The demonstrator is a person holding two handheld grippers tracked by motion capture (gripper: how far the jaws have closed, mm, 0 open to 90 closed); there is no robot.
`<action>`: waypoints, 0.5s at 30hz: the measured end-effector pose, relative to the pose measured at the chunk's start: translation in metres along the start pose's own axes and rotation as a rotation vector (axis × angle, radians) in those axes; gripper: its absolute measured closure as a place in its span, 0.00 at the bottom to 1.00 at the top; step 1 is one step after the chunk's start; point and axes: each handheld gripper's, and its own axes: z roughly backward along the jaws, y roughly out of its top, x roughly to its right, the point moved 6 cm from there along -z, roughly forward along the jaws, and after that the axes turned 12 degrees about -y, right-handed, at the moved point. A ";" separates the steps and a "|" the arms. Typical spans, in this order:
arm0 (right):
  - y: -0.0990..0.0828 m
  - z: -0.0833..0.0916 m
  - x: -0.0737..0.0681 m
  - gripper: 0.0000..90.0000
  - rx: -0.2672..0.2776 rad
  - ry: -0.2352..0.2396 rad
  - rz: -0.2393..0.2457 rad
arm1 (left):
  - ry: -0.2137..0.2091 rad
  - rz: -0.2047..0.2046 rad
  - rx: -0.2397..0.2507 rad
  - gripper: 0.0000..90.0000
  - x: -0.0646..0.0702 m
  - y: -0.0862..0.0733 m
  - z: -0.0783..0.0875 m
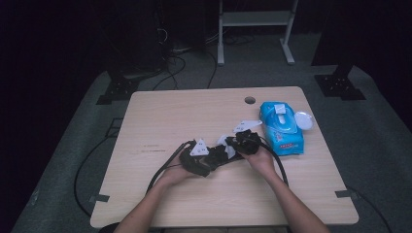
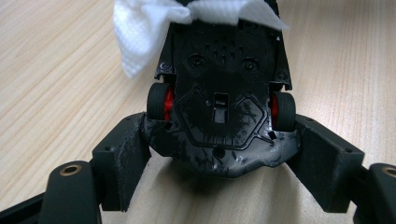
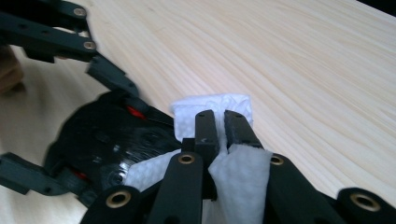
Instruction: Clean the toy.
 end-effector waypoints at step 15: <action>-0.008 0.011 0.010 0.92 -0.013 -0.015 0.013 | -0.009 0.001 -0.001 0.26 0.000 -0.001 0.001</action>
